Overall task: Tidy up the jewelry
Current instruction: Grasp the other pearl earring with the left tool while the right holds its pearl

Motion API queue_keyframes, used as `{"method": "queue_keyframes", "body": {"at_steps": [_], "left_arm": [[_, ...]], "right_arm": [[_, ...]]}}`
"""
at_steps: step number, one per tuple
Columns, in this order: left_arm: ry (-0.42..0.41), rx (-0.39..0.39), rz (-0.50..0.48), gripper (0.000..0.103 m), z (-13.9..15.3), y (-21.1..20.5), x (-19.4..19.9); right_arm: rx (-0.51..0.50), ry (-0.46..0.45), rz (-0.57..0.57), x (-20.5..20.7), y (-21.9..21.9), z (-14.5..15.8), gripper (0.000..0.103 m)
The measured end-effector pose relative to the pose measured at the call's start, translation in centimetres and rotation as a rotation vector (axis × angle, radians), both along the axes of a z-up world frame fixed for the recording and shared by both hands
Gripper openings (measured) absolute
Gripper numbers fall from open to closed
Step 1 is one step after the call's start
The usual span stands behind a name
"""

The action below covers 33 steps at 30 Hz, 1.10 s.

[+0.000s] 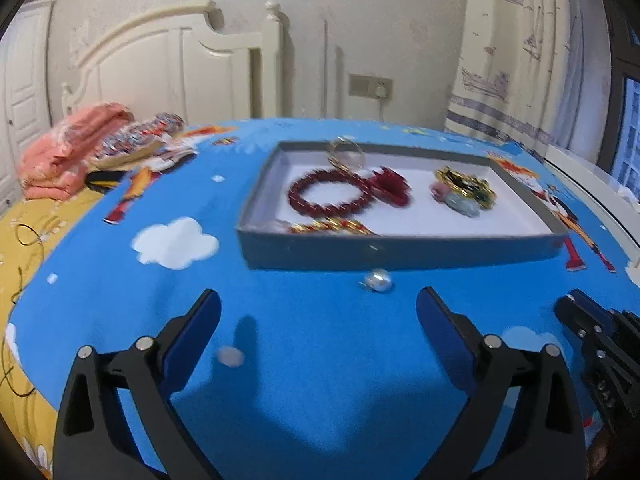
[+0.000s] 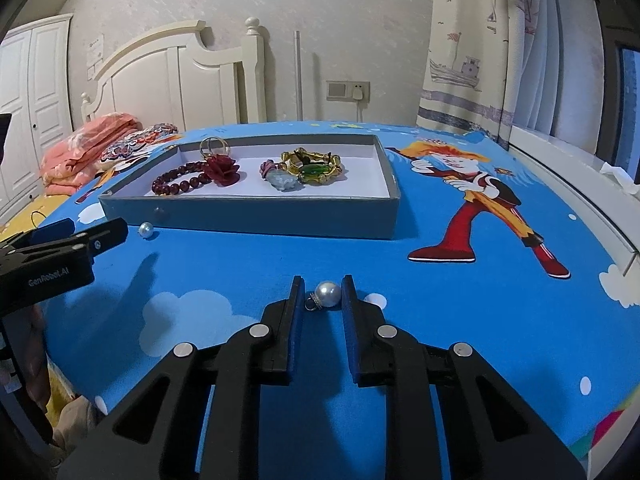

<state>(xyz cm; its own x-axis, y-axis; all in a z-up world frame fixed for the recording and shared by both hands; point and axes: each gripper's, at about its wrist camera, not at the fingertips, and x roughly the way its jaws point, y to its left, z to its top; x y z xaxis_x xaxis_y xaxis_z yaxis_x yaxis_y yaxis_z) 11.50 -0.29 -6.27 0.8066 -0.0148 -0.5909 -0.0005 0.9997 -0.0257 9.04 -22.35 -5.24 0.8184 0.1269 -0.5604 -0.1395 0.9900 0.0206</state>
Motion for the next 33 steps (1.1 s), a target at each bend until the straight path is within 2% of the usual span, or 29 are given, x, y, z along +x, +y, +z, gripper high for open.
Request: {"method": "queue_keyframes", "body": {"at_steps": [3,5,12,15,18,19,24,33], "left_arm": [[0.038,0.031,-0.022,0.08,-0.3,-1.4,0.8],[0.064,0.033,-0.02,0.067,-0.5,-1.8,1.5],[0.101,0.037,0.017,0.056,-0.4,-2.8,3.0],[0.105,0.043,0.027,0.047,-0.3,-2.9,3.3],[0.102,0.048,0.03,0.029,-0.2,-3.0,3.3],[0.094,0.054,0.025,0.018,-0.3,-3.2,3.2],[0.055,0.041,0.012,0.018,-0.5,-2.8,2.2],[-0.063,0.085,-0.018,0.018,-1.4,-3.0,-1.9]], "right_arm": [[0.009,-0.001,-0.002,0.0,-0.1,0.0,0.019],[0.013,-0.002,0.0,-0.2,-0.1,0.0,0.019],[0.039,-0.005,0.013,-0.5,-0.4,0.0,0.019],[0.05,-0.007,0.014,-0.5,-0.6,-0.1,0.019],[0.055,-0.009,0.016,-0.6,-0.7,-0.1,0.019],[0.056,-0.009,0.017,-0.6,-0.7,-0.1,0.019],[0.049,-0.01,0.018,-0.7,-0.6,-0.1,0.019],[0.043,-0.018,0.012,-1.2,-0.4,-0.2,0.019]]}}
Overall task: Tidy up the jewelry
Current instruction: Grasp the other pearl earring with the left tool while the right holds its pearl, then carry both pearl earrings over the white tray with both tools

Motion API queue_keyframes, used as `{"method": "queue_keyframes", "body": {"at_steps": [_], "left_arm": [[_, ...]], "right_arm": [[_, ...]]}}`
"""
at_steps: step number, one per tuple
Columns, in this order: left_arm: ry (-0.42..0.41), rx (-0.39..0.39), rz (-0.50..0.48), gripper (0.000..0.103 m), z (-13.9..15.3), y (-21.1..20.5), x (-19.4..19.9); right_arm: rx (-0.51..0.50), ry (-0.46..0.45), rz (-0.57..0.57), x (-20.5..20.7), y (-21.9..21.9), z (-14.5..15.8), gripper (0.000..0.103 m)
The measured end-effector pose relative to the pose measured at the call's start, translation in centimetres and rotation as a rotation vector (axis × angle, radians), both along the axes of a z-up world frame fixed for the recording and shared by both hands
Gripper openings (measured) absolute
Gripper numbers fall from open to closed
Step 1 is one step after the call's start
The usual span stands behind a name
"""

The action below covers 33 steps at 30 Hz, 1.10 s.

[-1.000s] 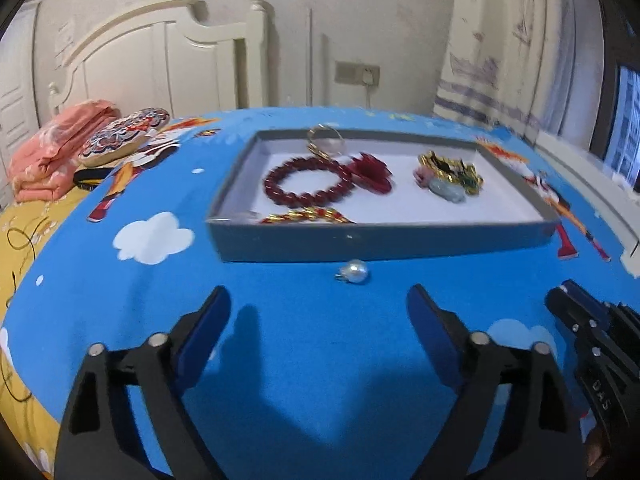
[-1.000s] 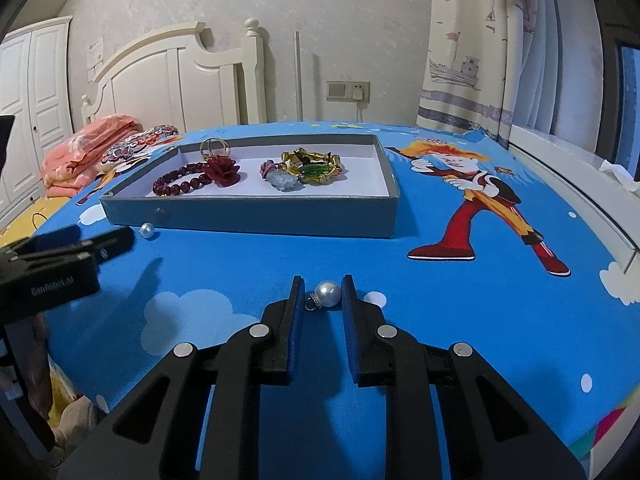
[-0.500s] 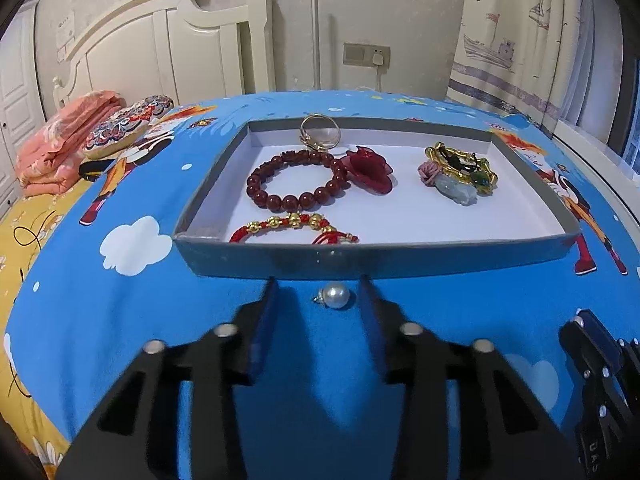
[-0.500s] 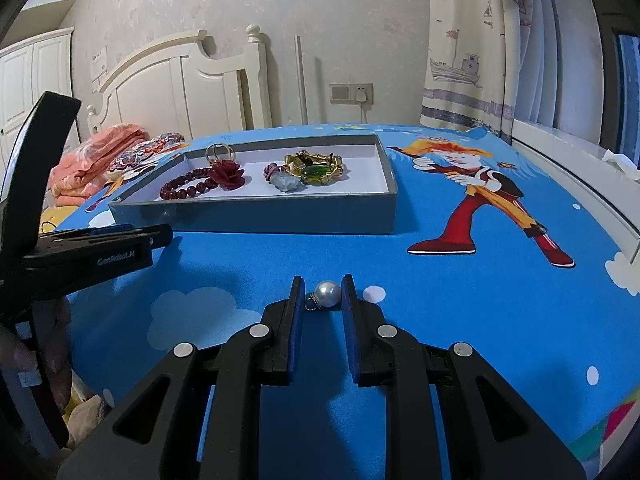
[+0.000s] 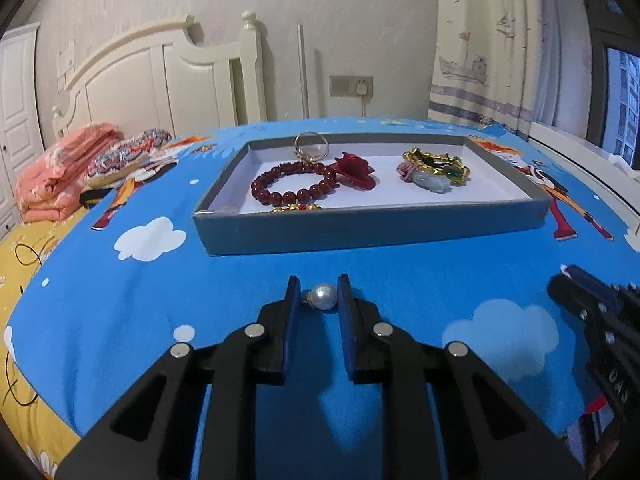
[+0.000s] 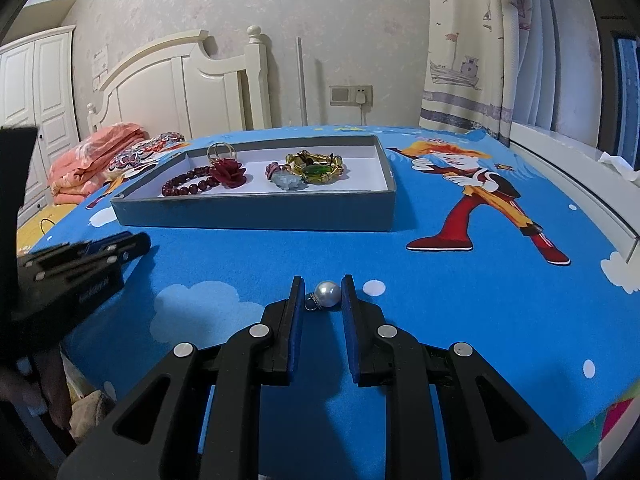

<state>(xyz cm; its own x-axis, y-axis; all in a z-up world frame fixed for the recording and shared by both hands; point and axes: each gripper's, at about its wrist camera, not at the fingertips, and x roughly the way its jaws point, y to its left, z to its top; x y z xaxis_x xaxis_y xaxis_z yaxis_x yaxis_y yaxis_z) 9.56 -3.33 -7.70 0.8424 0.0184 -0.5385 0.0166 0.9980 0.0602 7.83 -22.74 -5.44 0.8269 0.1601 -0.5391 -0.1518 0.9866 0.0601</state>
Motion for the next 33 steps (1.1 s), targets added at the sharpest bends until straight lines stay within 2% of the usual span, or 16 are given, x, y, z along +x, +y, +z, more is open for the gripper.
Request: {"method": "queue_keyframes", "body": {"at_steps": [10,16,25,33], "left_arm": [[-0.052,-0.04,-0.007,0.018,0.1,0.8,-1.6],[-0.056,-0.063,0.004,0.018,0.2,1.6,-1.8],[-0.072,-0.067,0.0,0.018,0.8,1.9,-1.9],[-0.113,-0.057,-0.015,0.018,2.4,1.8,-1.3]], "right_arm": [[-0.038,-0.008,0.036,-0.6,1.8,0.3,0.019],[-0.065,-0.024,0.055,-0.5,3.0,1.1,0.019],[-0.096,-0.019,0.066,0.4,4.4,1.4,0.019],[-0.098,-0.029,0.082,1.6,5.5,2.6,0.019]]}}
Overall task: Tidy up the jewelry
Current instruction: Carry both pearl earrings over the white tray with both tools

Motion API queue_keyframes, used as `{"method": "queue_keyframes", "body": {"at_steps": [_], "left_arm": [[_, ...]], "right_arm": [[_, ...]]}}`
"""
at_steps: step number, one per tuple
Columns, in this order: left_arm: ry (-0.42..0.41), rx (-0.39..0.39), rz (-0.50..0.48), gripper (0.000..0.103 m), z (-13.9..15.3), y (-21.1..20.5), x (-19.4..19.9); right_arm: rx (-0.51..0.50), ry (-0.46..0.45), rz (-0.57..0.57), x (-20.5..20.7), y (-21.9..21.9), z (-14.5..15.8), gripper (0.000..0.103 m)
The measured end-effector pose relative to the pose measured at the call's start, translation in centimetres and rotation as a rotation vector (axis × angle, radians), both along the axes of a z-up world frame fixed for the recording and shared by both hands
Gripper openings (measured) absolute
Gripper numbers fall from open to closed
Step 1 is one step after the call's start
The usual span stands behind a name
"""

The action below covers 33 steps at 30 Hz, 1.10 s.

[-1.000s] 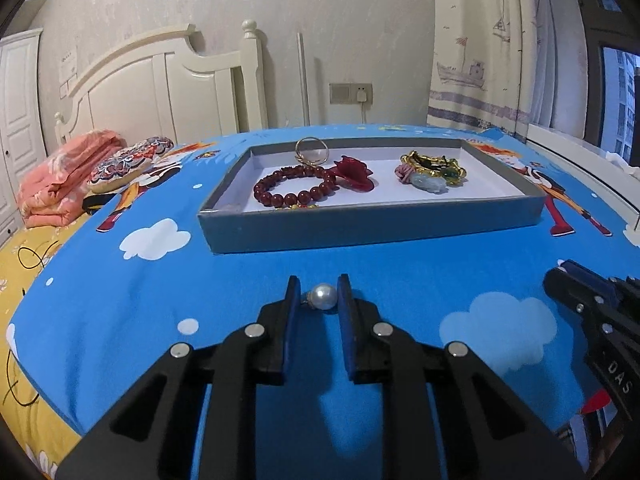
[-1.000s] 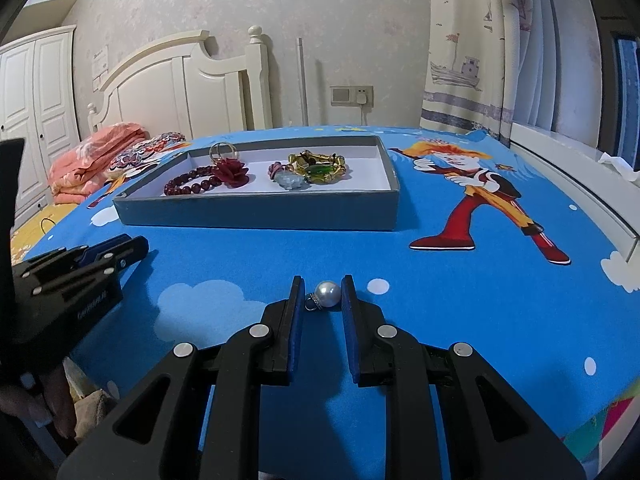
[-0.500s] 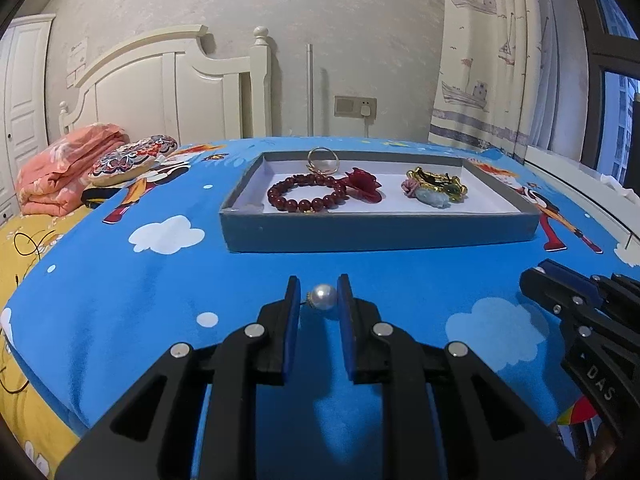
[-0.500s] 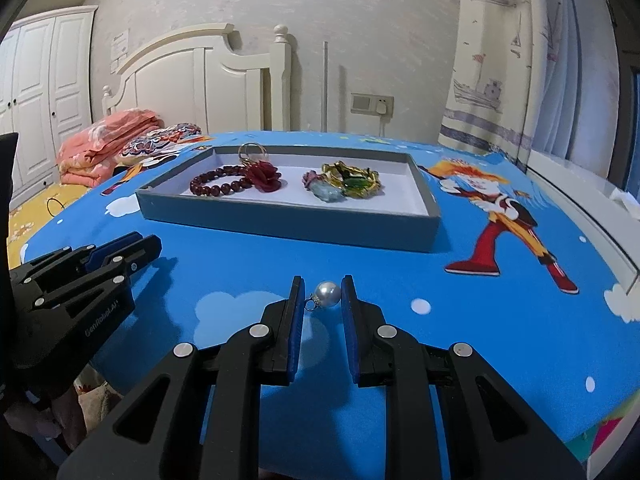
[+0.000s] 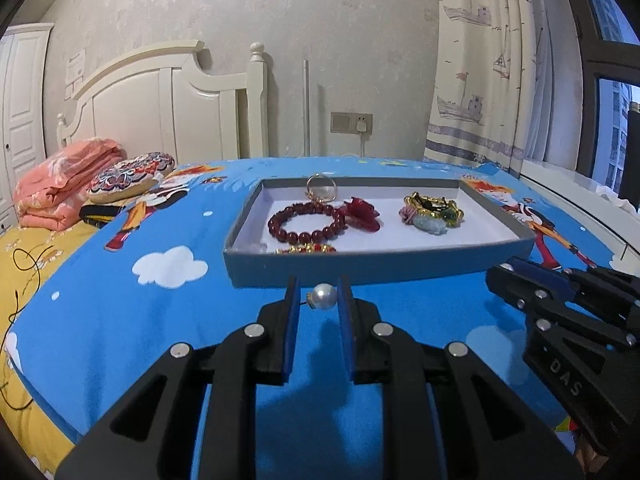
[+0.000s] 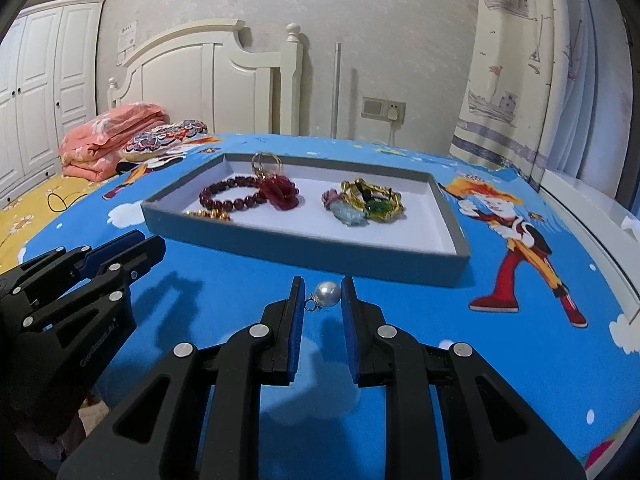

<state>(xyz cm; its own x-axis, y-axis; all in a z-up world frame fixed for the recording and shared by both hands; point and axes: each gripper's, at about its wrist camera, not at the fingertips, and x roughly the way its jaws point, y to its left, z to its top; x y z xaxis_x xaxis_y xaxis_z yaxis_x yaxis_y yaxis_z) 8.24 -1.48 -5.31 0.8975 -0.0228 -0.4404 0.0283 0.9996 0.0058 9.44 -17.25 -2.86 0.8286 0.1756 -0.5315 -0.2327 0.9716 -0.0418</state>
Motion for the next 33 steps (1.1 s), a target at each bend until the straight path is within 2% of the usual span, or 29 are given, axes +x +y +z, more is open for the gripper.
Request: {"method": "queue_keyframes", "body": {"at_steps": [9,19,26,28,33], "left_arm": [[0.003,0.019,0.002,0.018,1.6,0.0,2.0],[0.048,0.019,0.016,0.018,3.0,0.2,5.3],[0.059,0.022,0.027,0.018,4.4,0.2,8.1],[0.064,0.023,0.03,0.018,4.8,0.0,8.9],[0.082,0.022,0.03,0.018,5.4,-0.3,10.6]], "right_arm": [[0.016,-0.013,-0.001,2.5,0.3,1.9,0.019],[0.016,-0.01,-0.003,4.9,0.6,2.8,0.019],[0.009,0.006,-0.003,7.3,0.6,3.4,0.019],[0.037,0.034,0.002,8.1,0.4,3.5,0.019],[0.012,0.015,-0.001,9.1,0.6,4.7,0.019]]}}
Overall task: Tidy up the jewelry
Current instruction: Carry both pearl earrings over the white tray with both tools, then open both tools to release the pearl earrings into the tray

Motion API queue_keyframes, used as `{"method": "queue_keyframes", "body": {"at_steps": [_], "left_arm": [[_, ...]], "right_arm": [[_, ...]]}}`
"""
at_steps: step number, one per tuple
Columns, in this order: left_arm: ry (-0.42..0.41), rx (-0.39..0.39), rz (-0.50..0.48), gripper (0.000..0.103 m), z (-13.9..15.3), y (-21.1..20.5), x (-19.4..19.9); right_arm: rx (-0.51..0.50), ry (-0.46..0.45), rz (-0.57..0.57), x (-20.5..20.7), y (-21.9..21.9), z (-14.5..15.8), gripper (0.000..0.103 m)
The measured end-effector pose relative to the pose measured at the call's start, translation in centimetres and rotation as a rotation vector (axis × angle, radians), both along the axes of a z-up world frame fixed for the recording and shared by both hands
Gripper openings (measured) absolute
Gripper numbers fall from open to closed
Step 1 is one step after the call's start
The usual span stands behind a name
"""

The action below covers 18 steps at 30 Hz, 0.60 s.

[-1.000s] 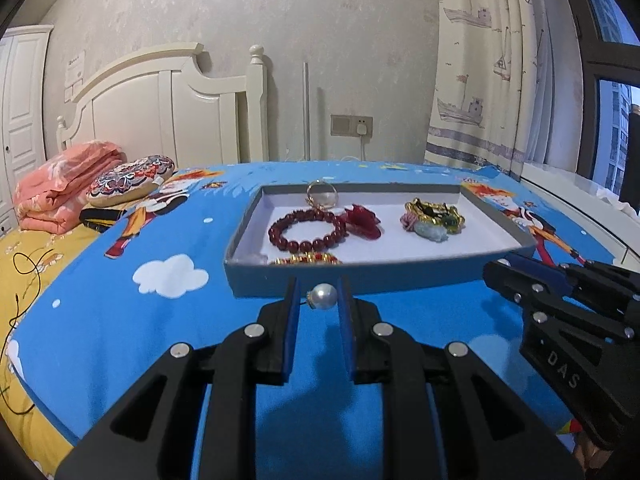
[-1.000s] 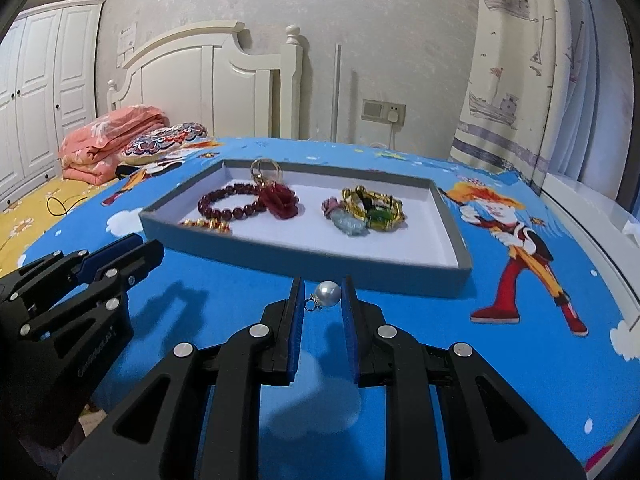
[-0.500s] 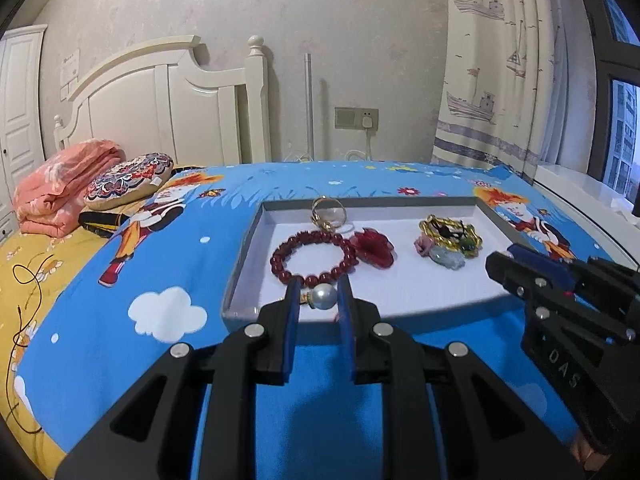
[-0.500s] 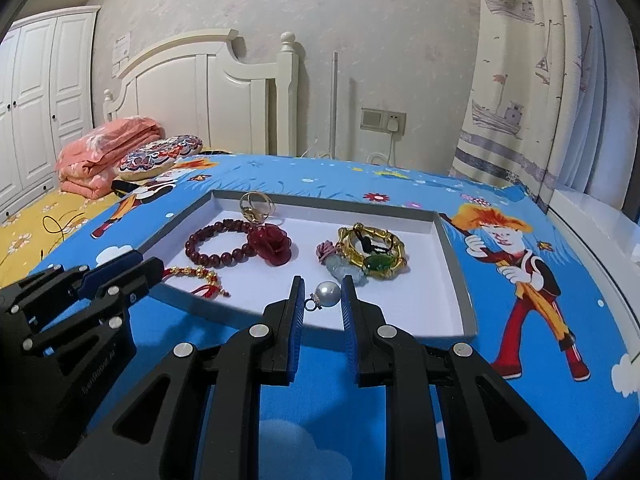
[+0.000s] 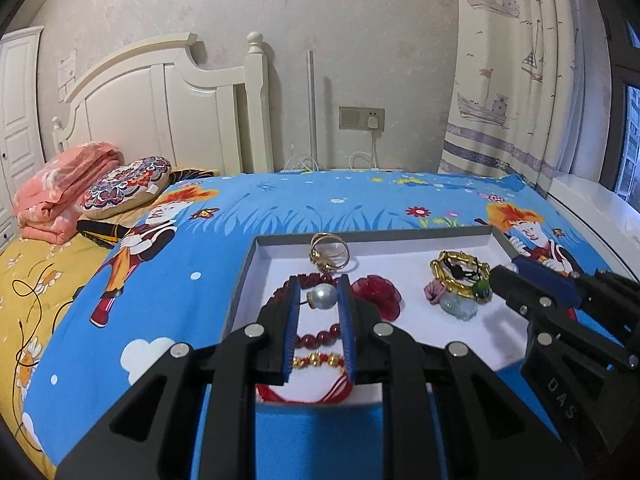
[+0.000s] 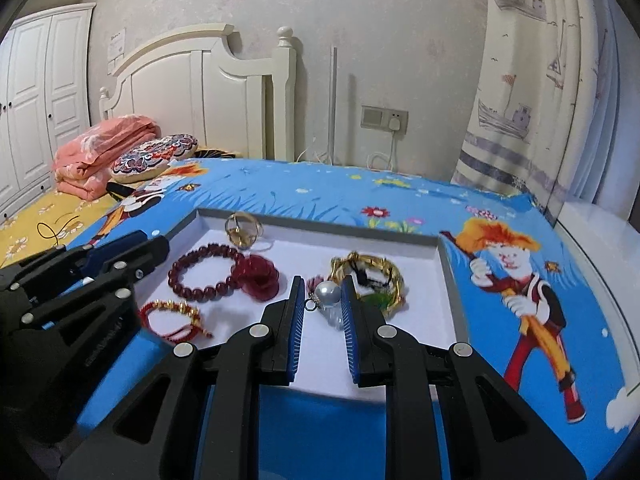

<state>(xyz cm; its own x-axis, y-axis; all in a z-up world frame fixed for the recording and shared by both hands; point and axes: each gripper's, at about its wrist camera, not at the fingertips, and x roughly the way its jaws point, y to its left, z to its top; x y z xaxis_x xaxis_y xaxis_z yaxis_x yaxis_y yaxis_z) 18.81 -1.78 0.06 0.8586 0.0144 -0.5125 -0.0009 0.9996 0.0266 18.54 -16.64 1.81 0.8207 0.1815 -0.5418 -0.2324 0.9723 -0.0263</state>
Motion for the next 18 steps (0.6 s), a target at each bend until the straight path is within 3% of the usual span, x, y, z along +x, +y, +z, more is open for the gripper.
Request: {"method": "queue_keyframes", "body": {"at_steps": [6,18], "left_arm": [[0.025,0.009,0.012,0.018,-0.1,-0.3,1.9],[0.013,0.047,0.027,0.021,-1.0,-0.5,3.5]], "right_arm": [[-0.01,0.006,-0.01,1.7,0.0,0.8,0.019],[-0.002,0.075,-0.048,4.0,-0.3,-0.6,0.02]]}}
